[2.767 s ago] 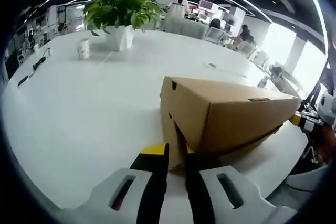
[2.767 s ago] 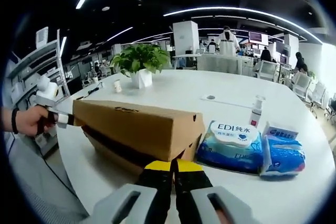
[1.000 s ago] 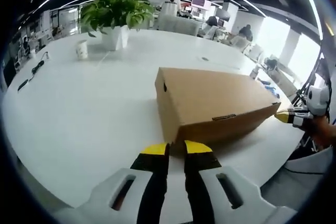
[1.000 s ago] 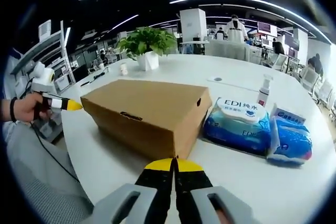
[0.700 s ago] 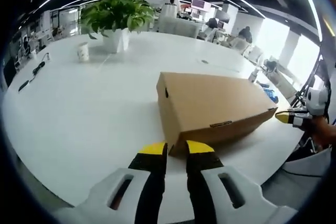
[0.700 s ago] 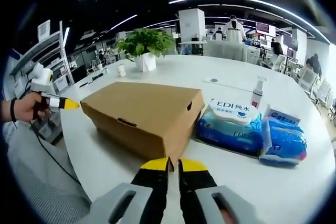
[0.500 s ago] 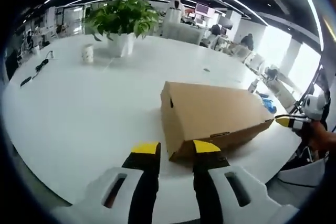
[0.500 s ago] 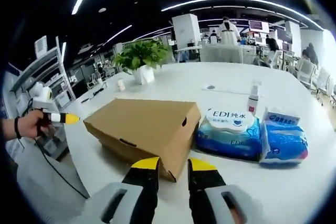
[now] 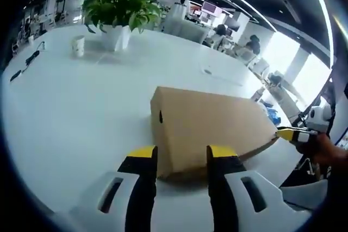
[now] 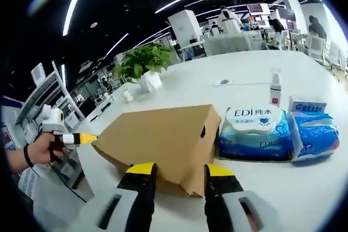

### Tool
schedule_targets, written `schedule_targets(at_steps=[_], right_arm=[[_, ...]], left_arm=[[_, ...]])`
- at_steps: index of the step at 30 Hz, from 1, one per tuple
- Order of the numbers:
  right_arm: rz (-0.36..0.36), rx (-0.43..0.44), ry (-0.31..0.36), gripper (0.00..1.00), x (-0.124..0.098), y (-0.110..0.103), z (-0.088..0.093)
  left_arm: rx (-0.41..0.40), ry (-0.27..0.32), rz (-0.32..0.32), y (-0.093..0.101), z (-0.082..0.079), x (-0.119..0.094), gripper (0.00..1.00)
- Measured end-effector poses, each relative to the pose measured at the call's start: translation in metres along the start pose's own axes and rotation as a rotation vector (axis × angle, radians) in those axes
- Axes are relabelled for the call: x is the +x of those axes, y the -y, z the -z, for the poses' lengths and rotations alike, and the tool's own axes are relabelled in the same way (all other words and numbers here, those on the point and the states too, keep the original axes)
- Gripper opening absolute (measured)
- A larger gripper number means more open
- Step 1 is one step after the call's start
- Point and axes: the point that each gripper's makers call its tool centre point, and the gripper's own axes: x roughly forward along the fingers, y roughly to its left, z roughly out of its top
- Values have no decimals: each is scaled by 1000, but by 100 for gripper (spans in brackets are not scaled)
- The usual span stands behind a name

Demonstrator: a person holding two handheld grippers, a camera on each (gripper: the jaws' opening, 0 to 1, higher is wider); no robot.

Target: Operate the shoe box by opening the lid, removing the specified soft item, and placing it in the target area until the item is outside and the box remains undamaged.

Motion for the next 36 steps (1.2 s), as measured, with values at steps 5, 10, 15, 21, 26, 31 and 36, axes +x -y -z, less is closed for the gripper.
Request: schedule_targets(at_steps=[5, 10, 15, 21, 26, 31, 36], right_arm=[[-8, 22, -19, 25, 3, -6, 11], [-2, 34, 6, 25, 0, -4, 10], [7, 34, -2, 24, 2, -8, 7], [13, 29, -22, 24, 20, -13, -5], [32, 31, -32, 24, 43, -1, -25], [51, 37, -33, 24, 55, 10, -42], [70, 38, -34, 24, 59, 22, -53]], left_arm=[[13, -36, -7, -1, 12, 7, 34], [-6, -30, 17, -3, 15, 7, 34], [1, -28, 16, -4, 12, 9, 34], [-1, -28, 12, -18, -5, 20, 34], [2, -29, 11, -28, -30, 42, 33], [14, -34, 22, -28, -50, 65, 33], [34, -45, 32, -23, -66, 85, 33]])
